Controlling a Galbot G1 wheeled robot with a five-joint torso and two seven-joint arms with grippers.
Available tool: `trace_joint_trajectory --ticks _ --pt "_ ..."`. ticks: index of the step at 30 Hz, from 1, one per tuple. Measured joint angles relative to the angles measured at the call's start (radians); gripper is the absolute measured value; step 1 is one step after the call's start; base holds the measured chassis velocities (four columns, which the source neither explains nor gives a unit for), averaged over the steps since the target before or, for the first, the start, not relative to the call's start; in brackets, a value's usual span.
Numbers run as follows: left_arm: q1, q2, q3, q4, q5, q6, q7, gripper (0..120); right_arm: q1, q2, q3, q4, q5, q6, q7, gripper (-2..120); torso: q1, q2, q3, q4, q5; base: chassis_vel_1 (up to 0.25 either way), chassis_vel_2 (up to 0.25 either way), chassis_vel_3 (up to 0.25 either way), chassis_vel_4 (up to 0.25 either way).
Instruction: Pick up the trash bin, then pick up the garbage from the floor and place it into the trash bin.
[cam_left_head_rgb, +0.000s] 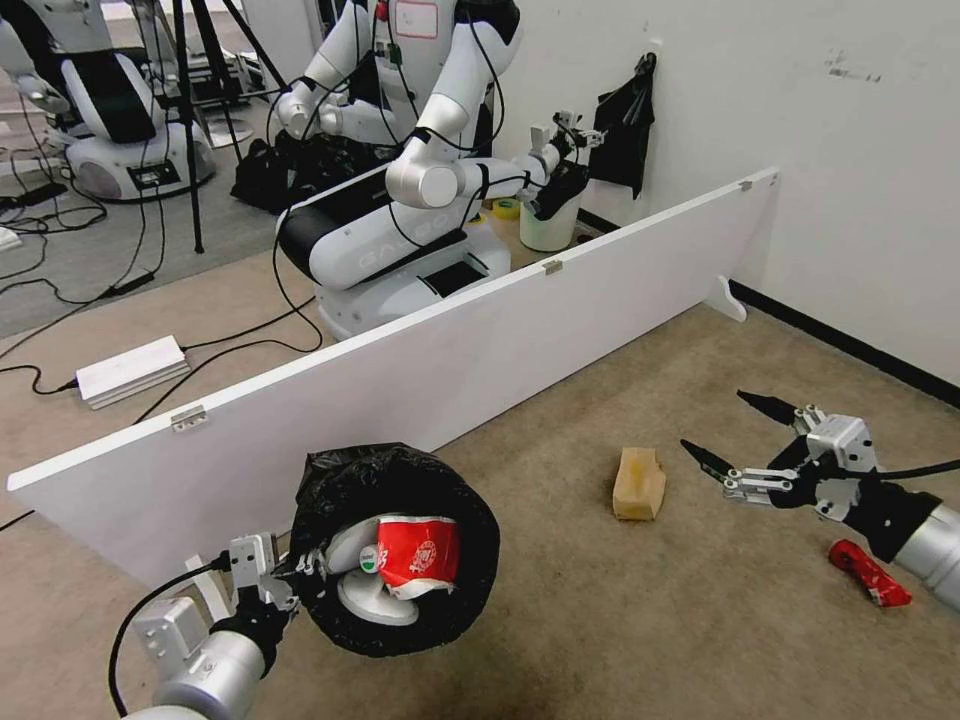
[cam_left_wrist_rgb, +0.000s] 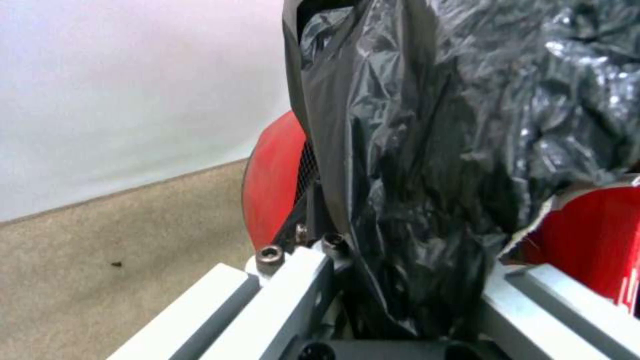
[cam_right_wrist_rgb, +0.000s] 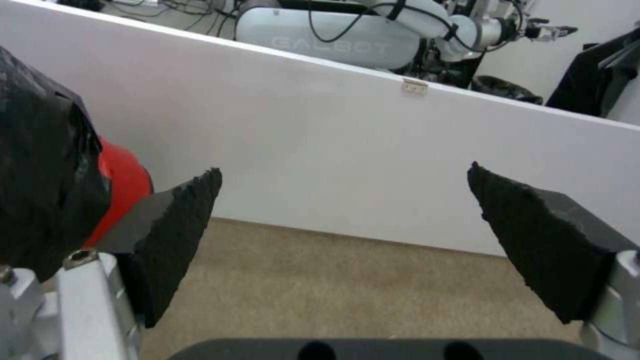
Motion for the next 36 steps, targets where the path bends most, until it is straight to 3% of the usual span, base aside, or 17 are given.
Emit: trace_joint_trajectory --ticks 22,36 --pt "0.008 -0.011 -0.001 -0.006 0.028 -0.017 0.011 0 -0.018 0.019 0.014 0.018 0.019 0.001 0.013 96 0.0 0.0 0.0 0.0001 0.0 0.0 0.0 0.0 0.0" --pt "0.011 -0.01 -0.002 -0.006 0.034 -0.018 0.015 0 -0.027 0.071 0.022 0.028 -0.007 0.021 -0.004 96 0.0 0.0 0.0 0.0 0.0 0.0 0.0 0.0 0.0"
